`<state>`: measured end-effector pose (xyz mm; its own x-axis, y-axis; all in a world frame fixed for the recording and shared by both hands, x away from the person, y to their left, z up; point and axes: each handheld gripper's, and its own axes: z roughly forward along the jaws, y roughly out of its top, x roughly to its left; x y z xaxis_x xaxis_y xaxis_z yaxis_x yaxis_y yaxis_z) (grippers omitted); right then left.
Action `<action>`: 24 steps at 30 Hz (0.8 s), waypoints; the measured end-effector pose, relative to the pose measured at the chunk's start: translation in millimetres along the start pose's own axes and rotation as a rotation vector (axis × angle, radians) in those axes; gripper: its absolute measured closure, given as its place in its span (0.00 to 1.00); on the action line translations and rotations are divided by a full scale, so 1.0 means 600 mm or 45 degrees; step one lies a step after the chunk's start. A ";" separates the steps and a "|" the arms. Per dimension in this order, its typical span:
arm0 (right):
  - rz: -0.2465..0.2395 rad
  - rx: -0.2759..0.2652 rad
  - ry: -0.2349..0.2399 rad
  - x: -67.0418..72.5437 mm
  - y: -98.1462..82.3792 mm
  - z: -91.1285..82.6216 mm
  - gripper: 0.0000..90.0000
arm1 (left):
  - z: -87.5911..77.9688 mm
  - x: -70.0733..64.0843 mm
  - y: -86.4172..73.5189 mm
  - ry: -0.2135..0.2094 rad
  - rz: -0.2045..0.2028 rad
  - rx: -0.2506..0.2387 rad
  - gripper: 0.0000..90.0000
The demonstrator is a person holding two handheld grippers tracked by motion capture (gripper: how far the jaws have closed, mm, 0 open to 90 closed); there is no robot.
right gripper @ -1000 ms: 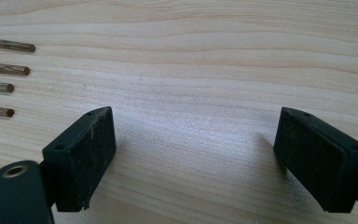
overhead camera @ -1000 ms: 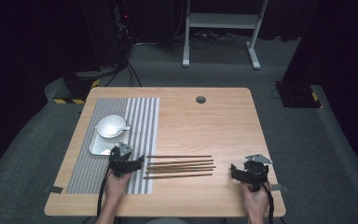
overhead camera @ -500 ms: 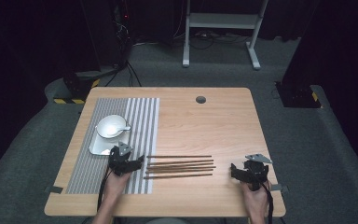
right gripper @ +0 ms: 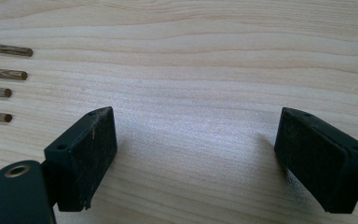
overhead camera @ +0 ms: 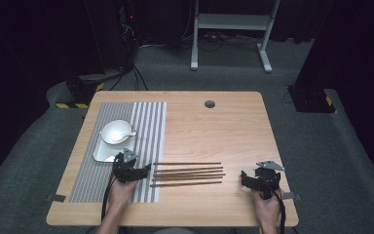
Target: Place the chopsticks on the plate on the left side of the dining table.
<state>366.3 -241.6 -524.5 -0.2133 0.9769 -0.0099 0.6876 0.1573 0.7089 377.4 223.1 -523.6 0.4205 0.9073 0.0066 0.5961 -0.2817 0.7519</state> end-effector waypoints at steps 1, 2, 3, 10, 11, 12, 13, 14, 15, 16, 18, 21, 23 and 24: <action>0.000 0.000 0.000 0.000 0.000 0.000 0.14 | -0.003 -0.001 0.001 -0.004 0.006 -0.010 0.29; -0.001 0.000 0.000 0.000 0.000 0.000 0.14 | -0.005 -0.001 0.002 -0.009 0.012 -0.019 0.29; -0.001 -0.001 0.001 0.000 0.000 0.000 0.15 | -0.007 -0.002 0.002 -0.018 0.015 -0.029 0.29; -0.007 -0.002 0.005 0.000 0.000 0.000 0.15 | -0.017 -0.006 0.011 -0.080 0.026 -0.044 0.28; -0.007 -0.002 0.005 0.000 0.000 0.000 0.15 | -0.019 -0.008 0.014 -0.088 0.033 -0.047 0.28; -0.008 -0.002 0.006 0.000 0.000 0.000 0.15 | -0.020 -0.008 0.017 -0.099 0.041 -0.050 0.28; -0.008 -0.002 0.006 0.000 0.000 0.000 0.15 | -0.022 -0.010 0.022 -0.115 0.044 -0.058 0.28; -0.013 -0.004 0.006 0.000 0.000 0.000 0.15 | -0.022 -0.012 0.026 -0.125 0.052 -0.067 0.28; -0.013 -0.004 0.006 0.000 0.000 0.000 0.15 | -0.023 -0.013 0.029 -0.136 0.057 -0.069 0.28; -0.013 -0.004 0.006 0.000 0.000 0.000 0.15 | -0.022 -0.015 0.033 -0.147 0.065 -0.067 0.28; -0.013 -0.004 0.006 0.000 0.000 0.000 0.15 | -0.021 -0.017 0.039 -0.163 0.075 -0.065 0.28; -0.012 -0.003 0.008 0.000 0.000 0.000 0.15 | -0.018 -0.020 0.046 -0.192 0.086 -0.068 0.28; -0.015 -0.003 0.009 0.000 0.000 0.000 0.15 | -0.017 -0.023 0.051 -0.212 0.086 -0.069 0.28; -0.015 -0.003 0.010 0.000 0.000 0.000 0.15 | -0.016 -0.024 0.053 -0.222 0.089 -0.070 0.28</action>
<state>366.3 -241.6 -524.5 -0.2269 0.9738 -0.0128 0.6833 0.1685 0.7105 383.8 203.7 -493.3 0.5746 0.8168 -0.0508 0.5250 -0.3203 0.7885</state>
